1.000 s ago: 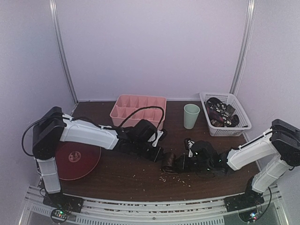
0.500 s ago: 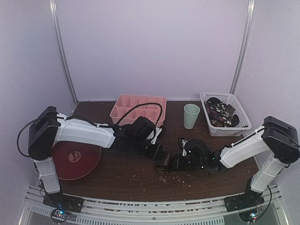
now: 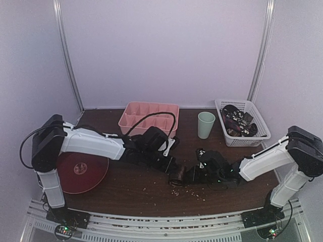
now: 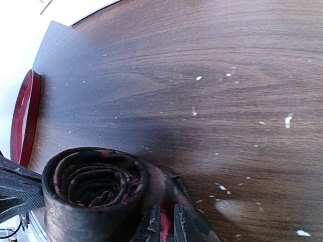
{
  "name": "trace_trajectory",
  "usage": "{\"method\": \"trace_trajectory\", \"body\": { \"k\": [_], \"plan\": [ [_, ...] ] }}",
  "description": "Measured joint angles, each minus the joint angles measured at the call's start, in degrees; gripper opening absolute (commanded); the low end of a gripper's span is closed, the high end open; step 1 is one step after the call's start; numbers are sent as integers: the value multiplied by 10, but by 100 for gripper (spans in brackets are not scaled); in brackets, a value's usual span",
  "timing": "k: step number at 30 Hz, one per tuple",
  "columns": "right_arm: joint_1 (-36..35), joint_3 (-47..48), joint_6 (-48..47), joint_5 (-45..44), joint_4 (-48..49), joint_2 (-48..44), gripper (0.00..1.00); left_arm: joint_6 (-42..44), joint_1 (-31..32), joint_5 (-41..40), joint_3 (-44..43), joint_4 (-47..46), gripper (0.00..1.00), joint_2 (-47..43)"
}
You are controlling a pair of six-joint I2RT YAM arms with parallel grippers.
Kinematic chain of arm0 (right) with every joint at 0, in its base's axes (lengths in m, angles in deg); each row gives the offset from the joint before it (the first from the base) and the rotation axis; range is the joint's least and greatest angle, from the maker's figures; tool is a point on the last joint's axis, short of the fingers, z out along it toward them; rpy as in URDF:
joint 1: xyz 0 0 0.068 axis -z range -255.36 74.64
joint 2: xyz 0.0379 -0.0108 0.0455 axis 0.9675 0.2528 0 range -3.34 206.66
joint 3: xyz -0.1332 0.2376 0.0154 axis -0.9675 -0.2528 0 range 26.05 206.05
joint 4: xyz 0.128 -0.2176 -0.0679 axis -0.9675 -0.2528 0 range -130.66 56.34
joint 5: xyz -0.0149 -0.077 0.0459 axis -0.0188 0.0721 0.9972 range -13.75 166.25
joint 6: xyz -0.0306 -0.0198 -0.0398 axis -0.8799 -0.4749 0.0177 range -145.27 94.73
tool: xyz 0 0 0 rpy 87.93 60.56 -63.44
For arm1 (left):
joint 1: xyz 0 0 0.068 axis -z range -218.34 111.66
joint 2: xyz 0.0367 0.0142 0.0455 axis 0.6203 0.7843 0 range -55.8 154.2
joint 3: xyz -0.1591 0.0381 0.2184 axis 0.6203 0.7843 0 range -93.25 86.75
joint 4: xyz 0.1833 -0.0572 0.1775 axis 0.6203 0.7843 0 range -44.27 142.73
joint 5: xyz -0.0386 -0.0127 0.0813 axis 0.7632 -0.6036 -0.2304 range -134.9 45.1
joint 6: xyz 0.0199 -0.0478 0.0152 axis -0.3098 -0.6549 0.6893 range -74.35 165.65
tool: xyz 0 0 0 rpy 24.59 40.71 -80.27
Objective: Roll the ties
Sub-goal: Roll the tie at the center of the board.
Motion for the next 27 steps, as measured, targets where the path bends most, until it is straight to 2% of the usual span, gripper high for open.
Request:
{"method": "trace_trajectory", "body": {
  "k": [9, 18, 23, 27],
  "plan": [
    [0, -14, -7, -23, -18, -29, 14, -2, 2, 1, -17, 2, 1, 14],
    [0, -47, 9, -32, -29, -132, 40, -12, 10, 0, -31, 1, 1, 28],
    [-7, -53, 31, -28, -15, -159, 56, -17, 15, -1, -37, 0, 1, 33],
    [-17, -53, 44, -23, 2, -153, 58, -22, 18, -2, -41, 0, 1, 36]
  ]
}}
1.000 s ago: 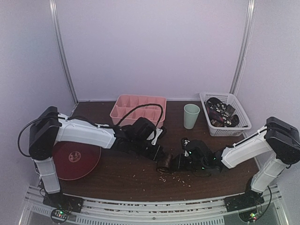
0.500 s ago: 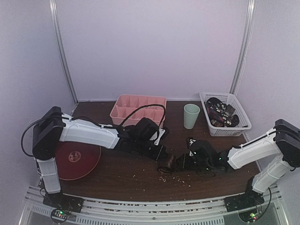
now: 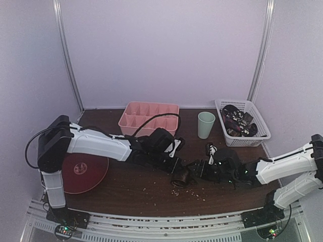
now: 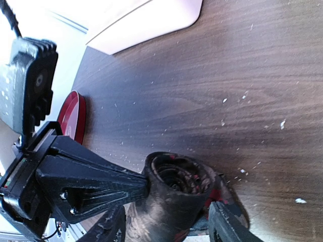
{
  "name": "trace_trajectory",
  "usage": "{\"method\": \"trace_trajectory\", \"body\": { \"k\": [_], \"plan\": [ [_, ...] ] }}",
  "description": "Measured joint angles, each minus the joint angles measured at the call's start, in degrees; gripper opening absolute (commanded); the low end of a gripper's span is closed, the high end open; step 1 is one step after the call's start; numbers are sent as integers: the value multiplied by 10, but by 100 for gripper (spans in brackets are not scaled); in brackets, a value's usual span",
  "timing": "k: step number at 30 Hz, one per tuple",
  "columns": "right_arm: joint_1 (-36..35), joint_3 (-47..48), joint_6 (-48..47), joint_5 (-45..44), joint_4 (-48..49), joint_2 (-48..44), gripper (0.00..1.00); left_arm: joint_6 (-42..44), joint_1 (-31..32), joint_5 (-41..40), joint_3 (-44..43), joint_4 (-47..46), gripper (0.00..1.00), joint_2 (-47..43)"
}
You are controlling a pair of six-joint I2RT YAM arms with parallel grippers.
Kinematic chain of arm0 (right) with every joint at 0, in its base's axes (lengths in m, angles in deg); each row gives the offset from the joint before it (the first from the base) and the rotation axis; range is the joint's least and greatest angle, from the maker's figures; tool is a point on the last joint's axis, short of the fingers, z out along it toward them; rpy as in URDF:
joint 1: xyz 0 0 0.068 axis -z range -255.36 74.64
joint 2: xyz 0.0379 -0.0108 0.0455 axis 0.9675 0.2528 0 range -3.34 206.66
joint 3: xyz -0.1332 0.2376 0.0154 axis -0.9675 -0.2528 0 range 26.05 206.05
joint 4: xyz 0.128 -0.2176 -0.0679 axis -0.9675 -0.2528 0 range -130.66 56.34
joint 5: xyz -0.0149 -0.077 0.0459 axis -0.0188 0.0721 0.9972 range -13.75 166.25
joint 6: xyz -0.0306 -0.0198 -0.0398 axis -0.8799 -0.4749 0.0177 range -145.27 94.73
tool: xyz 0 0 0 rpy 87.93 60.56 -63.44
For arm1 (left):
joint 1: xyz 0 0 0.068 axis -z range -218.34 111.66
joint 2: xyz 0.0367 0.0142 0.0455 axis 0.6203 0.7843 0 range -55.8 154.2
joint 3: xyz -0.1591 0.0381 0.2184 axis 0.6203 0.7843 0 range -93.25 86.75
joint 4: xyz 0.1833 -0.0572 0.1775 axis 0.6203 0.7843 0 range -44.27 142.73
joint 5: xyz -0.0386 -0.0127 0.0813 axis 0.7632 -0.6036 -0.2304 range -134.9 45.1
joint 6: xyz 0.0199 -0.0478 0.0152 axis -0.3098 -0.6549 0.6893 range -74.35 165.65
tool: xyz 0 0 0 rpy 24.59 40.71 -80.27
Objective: Roll the ties
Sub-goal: Roll the tie at the center of the board.
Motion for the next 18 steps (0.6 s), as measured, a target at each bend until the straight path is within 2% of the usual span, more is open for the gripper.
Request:
{"method": "trace_trajectory", "body": {
  "k": [10, 14, 18],
  "plan": [
    [-7, 3, 7, 0, 1, 50, 46, -17, 7, -4, -2, -17, 7, 2],
    [-8, 3, 5, -8, -5, 50, 44, -17, 8, -10, 4, -37, 18, 0],
    [-8, 3, 5, -14, -7, 50, 42, -15, 6, -21, 34, -60, 22, -21]
  ]
}}
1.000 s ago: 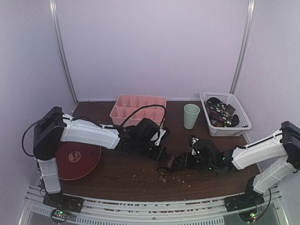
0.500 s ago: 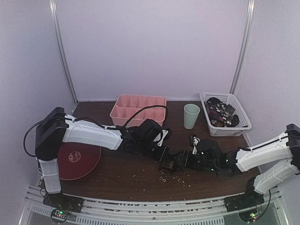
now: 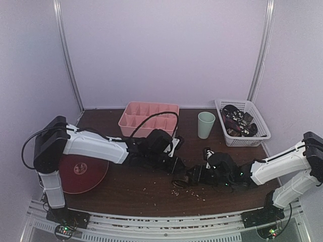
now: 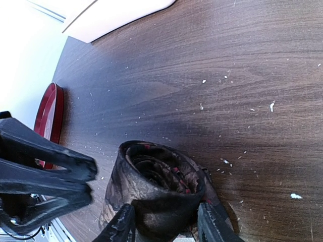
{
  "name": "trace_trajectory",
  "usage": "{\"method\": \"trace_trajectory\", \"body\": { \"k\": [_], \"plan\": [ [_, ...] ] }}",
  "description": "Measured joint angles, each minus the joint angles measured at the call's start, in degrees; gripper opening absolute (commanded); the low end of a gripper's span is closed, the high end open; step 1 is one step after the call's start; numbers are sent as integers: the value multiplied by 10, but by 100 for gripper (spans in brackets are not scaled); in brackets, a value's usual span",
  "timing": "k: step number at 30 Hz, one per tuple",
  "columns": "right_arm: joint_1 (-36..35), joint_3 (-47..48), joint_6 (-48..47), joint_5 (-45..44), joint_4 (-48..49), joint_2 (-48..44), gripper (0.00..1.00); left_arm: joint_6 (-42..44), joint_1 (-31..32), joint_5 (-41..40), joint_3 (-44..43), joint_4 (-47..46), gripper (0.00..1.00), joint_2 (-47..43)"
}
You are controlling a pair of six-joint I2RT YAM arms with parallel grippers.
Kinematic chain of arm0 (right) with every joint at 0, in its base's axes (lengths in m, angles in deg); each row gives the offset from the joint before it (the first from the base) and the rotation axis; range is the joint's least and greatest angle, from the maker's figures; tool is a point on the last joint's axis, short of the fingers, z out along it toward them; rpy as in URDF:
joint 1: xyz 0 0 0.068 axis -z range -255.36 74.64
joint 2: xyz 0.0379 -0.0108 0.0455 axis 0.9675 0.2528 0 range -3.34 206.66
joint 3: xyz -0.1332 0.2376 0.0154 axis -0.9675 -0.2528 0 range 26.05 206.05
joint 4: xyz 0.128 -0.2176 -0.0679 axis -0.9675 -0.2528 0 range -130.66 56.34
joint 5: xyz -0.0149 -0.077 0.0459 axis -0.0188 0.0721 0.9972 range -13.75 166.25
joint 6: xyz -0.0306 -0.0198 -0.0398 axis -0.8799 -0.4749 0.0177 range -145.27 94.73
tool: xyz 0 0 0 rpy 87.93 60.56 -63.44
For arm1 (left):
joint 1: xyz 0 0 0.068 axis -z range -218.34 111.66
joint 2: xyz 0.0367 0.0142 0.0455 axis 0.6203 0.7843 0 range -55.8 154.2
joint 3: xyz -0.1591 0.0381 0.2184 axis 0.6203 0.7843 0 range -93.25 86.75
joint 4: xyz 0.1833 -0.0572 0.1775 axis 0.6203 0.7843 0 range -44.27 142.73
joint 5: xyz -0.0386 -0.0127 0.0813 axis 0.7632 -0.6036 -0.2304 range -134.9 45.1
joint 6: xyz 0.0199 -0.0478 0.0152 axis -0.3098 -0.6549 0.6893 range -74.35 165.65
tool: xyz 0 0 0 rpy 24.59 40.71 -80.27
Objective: Roll the ties
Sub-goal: Roll the tie at the center of the board.
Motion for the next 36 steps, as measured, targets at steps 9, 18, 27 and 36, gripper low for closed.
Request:
{"method": "trace_trajectory", "body": {
  "k": [9, 18, 27, 36],
  "plan": [
    [0, -6, 1, -2, 15, 17, 40, 31, -11, -34, 38, -9, 49, -39],
    [0, -29, 0, -5, 37, 14, 38, 35, -32, -6, 92, -38, 71, -45],
    [0, -53, 1, -7, 57, 7, 35, 12, -51, 64, 111, -107, 76, -22],
    [0, -80, -4, 9, 93, 6, 35, -13, -59, 152, 110, -155, 77, 37]
  ]
}}
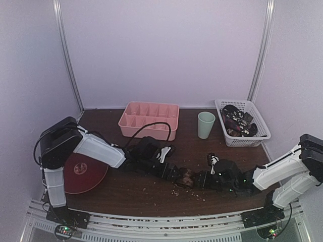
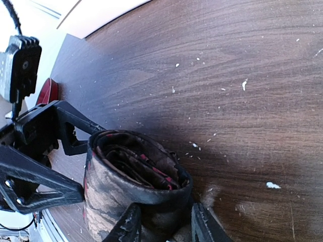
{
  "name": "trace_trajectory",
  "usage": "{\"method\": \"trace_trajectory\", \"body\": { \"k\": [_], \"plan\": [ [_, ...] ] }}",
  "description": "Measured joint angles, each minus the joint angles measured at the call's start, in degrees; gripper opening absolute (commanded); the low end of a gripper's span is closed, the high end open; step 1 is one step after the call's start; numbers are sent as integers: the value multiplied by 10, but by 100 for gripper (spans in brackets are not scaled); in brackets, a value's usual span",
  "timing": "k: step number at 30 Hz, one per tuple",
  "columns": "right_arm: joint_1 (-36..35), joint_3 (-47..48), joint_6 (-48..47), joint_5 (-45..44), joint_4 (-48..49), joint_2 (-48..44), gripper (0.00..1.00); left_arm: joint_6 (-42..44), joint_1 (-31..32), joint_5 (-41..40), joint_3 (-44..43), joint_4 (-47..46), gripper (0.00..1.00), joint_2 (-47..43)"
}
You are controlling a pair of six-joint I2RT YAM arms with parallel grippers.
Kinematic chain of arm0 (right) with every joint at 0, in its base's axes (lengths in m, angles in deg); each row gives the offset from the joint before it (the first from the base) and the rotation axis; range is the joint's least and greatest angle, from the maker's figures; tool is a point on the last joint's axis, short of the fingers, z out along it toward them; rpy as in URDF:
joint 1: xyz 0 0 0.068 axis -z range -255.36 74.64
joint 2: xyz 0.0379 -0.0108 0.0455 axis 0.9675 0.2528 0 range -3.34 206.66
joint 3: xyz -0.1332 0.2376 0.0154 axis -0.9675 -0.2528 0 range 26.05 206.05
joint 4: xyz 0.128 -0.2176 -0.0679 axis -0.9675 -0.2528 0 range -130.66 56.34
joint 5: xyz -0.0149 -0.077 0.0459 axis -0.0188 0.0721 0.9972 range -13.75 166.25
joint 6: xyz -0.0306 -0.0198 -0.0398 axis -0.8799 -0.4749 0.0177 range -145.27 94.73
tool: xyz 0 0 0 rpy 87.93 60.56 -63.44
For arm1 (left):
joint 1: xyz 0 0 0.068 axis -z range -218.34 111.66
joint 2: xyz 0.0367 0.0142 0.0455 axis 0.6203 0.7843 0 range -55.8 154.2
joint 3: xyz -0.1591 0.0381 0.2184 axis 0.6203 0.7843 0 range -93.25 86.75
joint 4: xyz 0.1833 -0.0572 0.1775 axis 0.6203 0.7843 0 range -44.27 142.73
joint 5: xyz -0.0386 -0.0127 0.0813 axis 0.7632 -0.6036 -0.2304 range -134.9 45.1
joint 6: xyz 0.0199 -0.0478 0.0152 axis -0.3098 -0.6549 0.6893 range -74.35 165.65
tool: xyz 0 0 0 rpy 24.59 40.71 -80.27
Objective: Roll the ties
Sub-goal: Roll the tie at the center of the board.
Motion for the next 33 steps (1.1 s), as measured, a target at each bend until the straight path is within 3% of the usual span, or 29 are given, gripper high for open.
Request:
{"method": "trace_trajectory", "body": {
  "k": [11, 18, 28, 33],
  "plan": [
    [0, -13, -8, 15, 33, 6, 34, -73, -14, 113, 1, -124, 74, 59],
    [0, -19, -7, 19, 57, 16, 33, -99, -13, 141, 0, -160, 73, 74],
    [0, -19, -7, 21, 77, 35, 36, -128, -10, 143, 7, -199, 36, 90],
    [0, -14, -13, 24, 40, 11, 41, -108, -5, 142, 14, -215, 29, 90]
  ]
}}
